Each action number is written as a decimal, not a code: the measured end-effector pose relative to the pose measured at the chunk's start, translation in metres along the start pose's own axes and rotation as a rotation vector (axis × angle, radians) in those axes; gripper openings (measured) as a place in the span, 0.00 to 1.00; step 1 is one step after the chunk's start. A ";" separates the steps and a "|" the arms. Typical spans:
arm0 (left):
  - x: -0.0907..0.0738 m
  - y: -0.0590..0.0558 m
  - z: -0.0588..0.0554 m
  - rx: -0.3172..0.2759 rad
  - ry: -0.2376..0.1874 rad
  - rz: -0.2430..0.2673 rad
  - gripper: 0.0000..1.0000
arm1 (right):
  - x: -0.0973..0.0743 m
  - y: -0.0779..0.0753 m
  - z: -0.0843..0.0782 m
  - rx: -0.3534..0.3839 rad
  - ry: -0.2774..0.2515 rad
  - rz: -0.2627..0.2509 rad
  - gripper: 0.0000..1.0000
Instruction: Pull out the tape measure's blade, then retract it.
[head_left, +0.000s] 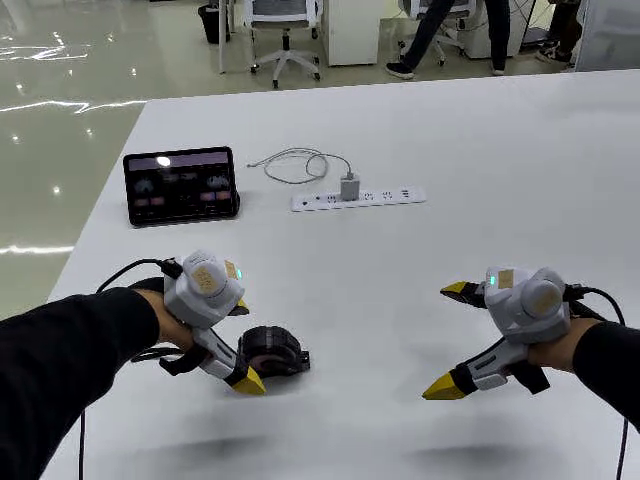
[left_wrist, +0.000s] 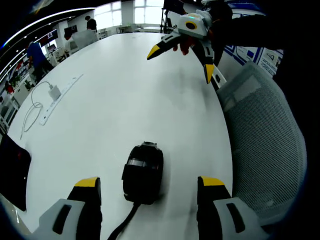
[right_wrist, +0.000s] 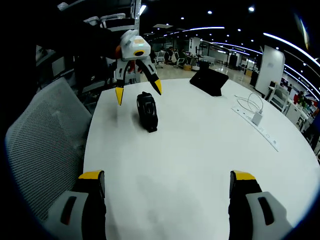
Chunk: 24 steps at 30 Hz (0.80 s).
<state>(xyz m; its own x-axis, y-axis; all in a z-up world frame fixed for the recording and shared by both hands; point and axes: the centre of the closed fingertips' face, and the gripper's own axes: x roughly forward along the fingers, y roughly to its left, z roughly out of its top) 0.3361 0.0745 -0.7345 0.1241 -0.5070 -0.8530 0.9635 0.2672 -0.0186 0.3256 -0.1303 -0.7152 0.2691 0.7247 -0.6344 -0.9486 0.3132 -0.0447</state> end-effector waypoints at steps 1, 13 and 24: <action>0.001 0.001 0.002 0.003 0.007 -0.002 0.71 | 0.003 0.000 0.002 -0.006 0.000 0.002 1.00; 0.017 -0.002 0.008 0.101 0.077 -0.025 0.50 | 0.032 0.008 0.035 -0.068 -0.011 0.056 0.96; 0.026 0.001 0.009 0.181 0.101 0.006 0.30 | 0.068 0.021 0.044 -0.099 0.030 0.118 0.91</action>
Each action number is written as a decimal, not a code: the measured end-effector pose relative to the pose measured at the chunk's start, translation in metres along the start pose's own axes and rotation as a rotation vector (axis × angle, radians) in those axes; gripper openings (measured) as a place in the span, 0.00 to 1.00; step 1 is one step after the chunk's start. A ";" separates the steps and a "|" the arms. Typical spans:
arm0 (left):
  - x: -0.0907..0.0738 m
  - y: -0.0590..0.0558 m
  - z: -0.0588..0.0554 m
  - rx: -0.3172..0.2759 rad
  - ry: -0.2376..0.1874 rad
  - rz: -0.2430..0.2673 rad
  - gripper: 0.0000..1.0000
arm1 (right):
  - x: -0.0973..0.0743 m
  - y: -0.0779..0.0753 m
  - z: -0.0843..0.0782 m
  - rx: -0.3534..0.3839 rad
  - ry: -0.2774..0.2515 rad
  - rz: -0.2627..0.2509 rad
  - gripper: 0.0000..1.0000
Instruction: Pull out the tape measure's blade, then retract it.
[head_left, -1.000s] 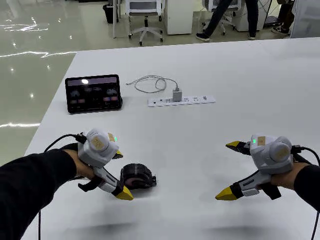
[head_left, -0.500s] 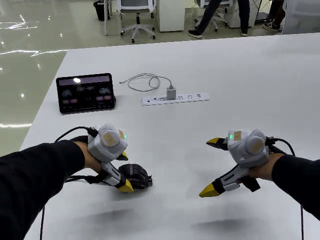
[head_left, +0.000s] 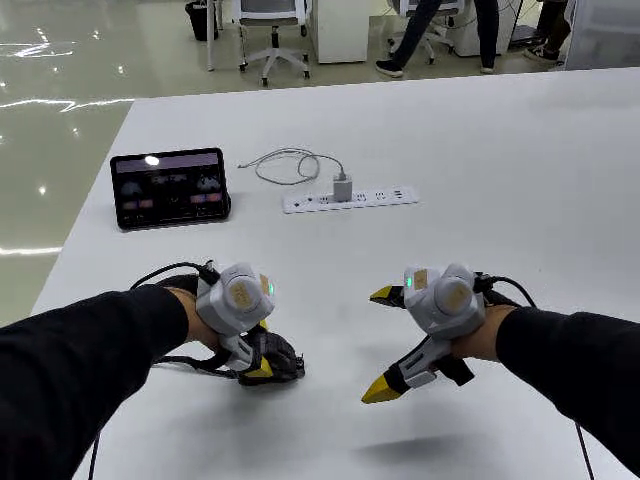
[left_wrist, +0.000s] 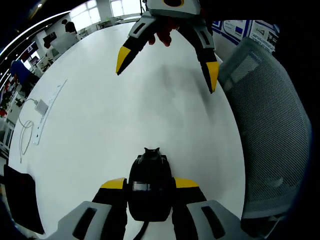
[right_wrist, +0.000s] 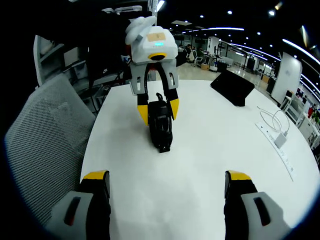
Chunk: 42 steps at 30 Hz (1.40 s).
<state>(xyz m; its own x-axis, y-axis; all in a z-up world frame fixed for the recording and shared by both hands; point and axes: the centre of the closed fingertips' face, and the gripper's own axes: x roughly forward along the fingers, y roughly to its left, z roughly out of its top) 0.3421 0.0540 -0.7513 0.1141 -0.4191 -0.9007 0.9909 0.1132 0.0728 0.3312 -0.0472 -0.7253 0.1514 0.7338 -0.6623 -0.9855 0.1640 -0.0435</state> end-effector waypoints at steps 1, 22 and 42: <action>0.001 0.000 -0.001 -0.001 0.004 0.007 0.30 | 0.002 0.000 0.001 0.001 -0.001 0.002 0.91; 0.002 0.003 -0.003 -0.019 0.057 -0.014 0.29 | 0.058 0.006 0.018 -0.020 0.032 0.083 0.67; 0.002 0.003 -0.004 -0.040 0.021 -0.018 0.30 | 0.101 0.007 0.010 -0.103 0.125 0.112 0.14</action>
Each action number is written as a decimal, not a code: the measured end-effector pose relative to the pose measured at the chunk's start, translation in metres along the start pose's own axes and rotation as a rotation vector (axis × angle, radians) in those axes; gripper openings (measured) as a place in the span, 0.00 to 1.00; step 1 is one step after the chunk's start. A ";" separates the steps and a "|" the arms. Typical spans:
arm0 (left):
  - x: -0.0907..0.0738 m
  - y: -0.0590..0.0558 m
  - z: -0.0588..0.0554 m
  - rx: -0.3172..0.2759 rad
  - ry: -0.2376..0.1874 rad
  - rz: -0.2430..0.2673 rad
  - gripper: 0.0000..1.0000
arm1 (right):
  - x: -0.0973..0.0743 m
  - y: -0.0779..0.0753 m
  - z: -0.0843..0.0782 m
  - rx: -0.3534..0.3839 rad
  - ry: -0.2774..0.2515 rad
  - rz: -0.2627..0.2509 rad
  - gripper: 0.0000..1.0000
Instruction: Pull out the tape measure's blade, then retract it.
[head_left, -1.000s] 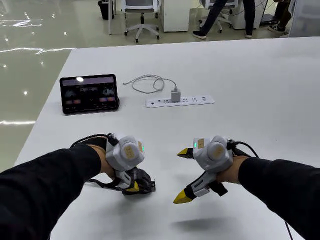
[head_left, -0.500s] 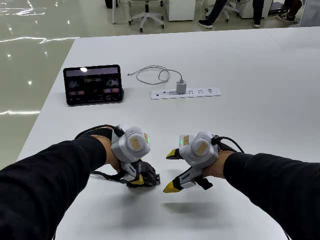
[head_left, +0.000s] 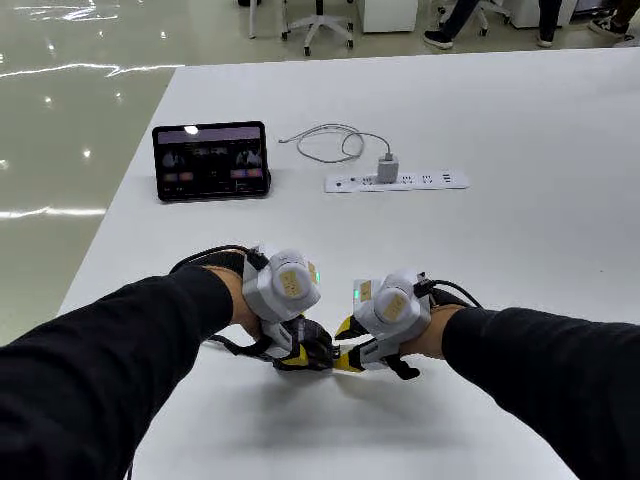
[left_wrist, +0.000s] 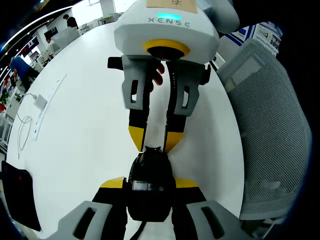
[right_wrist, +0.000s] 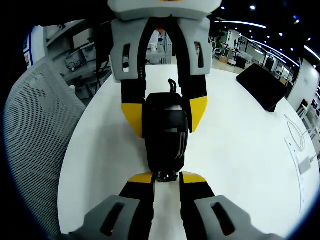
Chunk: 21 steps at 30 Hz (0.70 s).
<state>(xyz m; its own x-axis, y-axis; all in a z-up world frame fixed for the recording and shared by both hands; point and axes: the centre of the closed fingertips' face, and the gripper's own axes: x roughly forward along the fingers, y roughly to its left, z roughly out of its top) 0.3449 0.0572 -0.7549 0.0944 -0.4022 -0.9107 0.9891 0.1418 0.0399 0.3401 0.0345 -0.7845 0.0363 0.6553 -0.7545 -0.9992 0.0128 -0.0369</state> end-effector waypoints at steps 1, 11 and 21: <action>0.000 0.000 0.000 -0.003 -0.001 -0.001 0.30 | 0.000 -0.001 0.000 0.007 -0.001 -0.004 0.12; 0.001 -0.001 -0.001 -0.017 0.001 -0.006 0.30 | 0.003 0.001 -0.002 -0.047 0.033 0.013 0.10; 0.001 -0.001 0.000 -0.031 -0.008 -0.005 0.31 | 0.001 0.001 -0.005 -0.067 0.060 0.018 0.08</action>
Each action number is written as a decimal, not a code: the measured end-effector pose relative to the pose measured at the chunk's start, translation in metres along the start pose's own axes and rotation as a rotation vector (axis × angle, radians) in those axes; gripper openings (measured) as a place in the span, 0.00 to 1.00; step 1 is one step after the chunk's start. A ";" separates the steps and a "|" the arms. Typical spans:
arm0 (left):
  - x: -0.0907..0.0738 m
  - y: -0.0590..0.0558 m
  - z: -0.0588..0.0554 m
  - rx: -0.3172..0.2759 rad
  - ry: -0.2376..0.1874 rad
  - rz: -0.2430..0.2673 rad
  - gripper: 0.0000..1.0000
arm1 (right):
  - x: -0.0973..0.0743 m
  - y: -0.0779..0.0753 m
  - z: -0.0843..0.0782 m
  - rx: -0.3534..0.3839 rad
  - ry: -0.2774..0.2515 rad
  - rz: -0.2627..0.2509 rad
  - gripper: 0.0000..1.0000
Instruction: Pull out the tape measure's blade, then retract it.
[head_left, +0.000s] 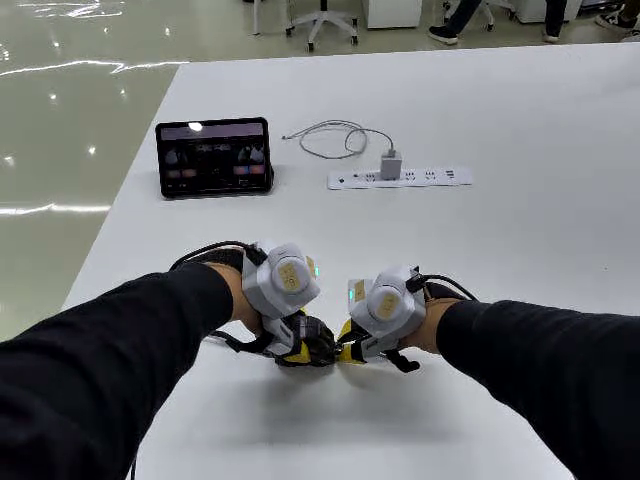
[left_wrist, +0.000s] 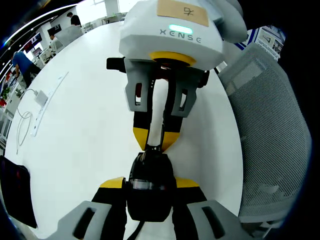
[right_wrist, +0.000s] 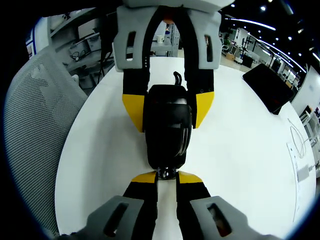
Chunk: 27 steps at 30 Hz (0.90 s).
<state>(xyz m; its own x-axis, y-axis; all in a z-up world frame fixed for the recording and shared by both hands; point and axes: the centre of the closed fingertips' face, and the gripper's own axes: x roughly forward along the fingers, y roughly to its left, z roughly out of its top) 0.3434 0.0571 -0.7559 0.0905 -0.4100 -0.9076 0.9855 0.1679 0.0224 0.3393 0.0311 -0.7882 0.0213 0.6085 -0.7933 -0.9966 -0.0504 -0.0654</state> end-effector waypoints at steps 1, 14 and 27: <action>0.000 0.000 0.000 0.002 0.000 0.000 0.31 | -0.001 0.000 -0.001 0.001 0.002 0.003 0.08; 0.000 0.000 0.000 0.007 -0.006 0.001 0.31 | -0.007 0.000 -0.011 0.049 -0.002 0.004 0.10; 0.002 0.000 0.001 -0.001 -0.018 0.005 0.31 | 0.009 -0.001 0.000 0.044 -0.037 -0.006 0.13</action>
<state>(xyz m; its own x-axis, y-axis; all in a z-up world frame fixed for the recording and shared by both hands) 0.3439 0.0556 -0.7574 0.0982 -0.4256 -0.8996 0.9849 0.1712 0.0265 0.3402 0.0366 -0.7955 0.0254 0.6379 -0.7697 -0.9990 -0.0121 -0.0430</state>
